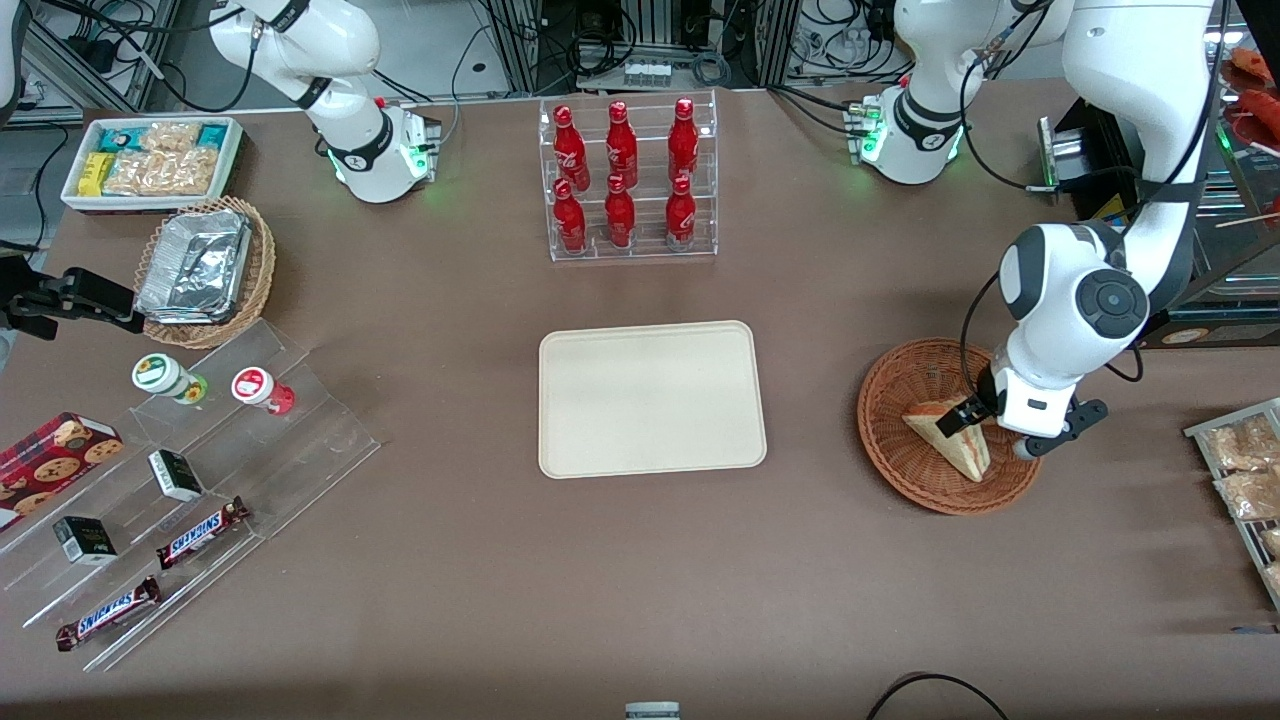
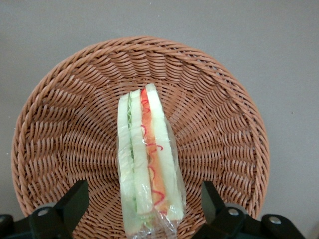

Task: Place sandwich from basket to tray
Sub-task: 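Lower the open left gripper around the sandwich, then close the left gripper on the wrapped sandwich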

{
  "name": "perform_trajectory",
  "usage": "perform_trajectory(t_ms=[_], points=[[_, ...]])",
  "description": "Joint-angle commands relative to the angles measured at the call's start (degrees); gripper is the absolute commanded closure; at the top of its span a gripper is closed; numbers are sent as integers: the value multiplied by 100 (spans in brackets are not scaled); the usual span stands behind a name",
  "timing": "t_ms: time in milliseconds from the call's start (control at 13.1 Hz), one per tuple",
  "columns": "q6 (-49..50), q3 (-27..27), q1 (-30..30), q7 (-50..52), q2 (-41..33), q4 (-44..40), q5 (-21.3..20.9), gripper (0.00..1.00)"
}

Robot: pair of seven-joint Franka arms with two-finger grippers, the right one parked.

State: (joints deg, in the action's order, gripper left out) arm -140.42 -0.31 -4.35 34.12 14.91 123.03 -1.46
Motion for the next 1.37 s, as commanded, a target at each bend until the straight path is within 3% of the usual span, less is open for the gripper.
perform_trajectory(t_ms=[0,533,610,838,914,1143,1295], points=[[-161,-13,-5,77,-41,220,58,0],[-372,-22,-31,77,117,274,58,2],[-372,-22,-31,95,117,265,75,16],[-372,-40,-49,306,144,239,76,95],[-337,-40,-49,306,144,212,67,100],[-110,-57,-57,288,91,-15,58,100],[784,-49,-224,244,-23,-497,6,100]])
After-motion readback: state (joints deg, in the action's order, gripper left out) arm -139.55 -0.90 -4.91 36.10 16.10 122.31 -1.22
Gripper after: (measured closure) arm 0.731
